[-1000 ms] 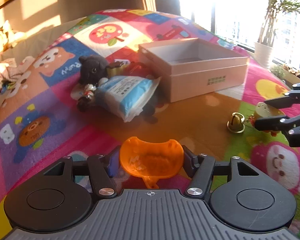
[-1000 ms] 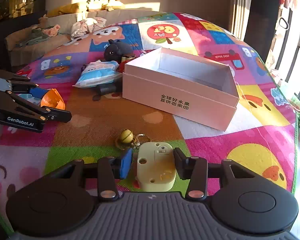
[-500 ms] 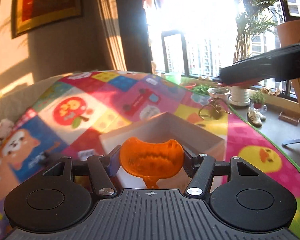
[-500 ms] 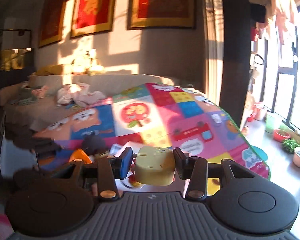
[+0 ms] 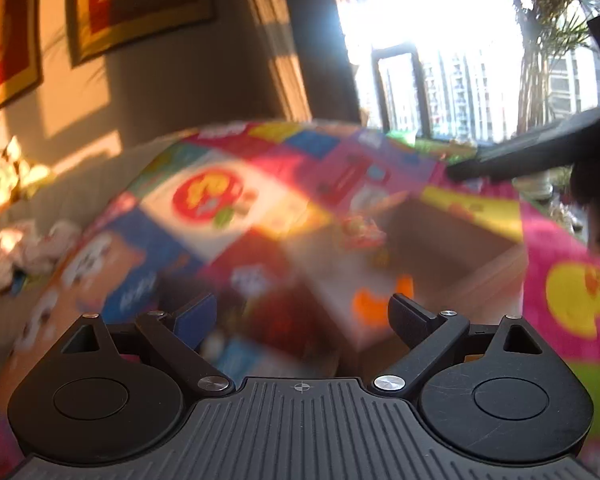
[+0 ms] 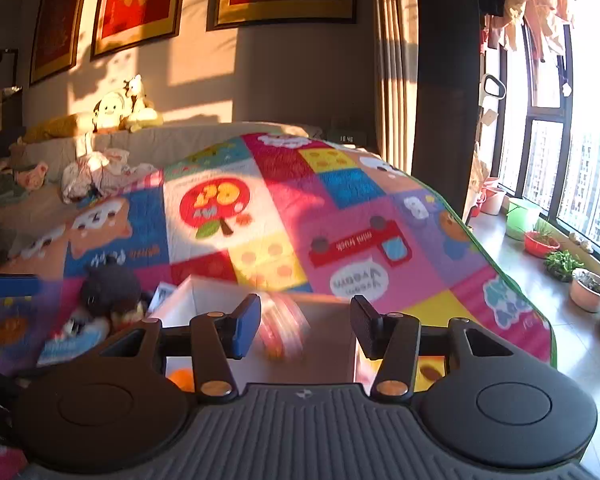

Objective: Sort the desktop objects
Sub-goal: 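Carry orange piece into white box with left tool while right tool drops yellow block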

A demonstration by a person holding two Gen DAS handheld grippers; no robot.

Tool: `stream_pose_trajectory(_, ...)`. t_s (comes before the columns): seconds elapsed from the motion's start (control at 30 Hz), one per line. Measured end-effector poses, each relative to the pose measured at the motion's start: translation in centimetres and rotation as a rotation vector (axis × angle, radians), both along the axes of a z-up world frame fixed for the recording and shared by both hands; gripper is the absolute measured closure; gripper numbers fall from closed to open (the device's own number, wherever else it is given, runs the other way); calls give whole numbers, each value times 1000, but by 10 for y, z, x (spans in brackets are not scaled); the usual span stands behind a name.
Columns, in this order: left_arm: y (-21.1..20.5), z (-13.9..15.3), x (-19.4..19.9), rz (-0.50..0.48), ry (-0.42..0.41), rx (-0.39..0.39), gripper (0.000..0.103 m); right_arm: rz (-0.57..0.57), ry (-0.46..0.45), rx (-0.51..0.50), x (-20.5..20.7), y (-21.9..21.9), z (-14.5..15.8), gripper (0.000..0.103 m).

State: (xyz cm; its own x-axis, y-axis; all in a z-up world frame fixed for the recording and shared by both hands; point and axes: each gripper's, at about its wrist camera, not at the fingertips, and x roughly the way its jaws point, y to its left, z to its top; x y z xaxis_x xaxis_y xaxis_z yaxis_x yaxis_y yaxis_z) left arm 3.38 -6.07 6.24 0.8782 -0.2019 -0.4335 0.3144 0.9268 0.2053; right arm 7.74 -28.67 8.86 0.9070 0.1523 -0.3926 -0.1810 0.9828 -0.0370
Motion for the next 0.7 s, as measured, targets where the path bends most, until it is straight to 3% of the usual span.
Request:
stream_pose_trajectory(0.1,13,-22,-16,21,56,32,7,33,14,-3,-19,6,-6,50)
stream_pose_trajectory(0.27,20,-42,-2,75,104,33,7,153,11,-26,-44,38,-9,40)
stream_pose_trajectory(0.37,17,-45,14,104,89,42,7,214,3,-61,-54,62,-11,39)
stream_pose_trajectory(0.47,25,-44,19,197,40,89,6,263,5,-98,-65,84,-16,39)
stream_pose_trajectory(0.57,54,-39,13,335,30,60,6,317,14,-150,-78,104,-29,39)
stream_pose_trajectory(0.63,75,-40,7,442,40,23,6,365,22,-225,-86,122,-44,47)
stream_pose_trajectory(0.7,97,-42,-4,499,71,-72,6,407,47,-277,-89,141,-59,51)
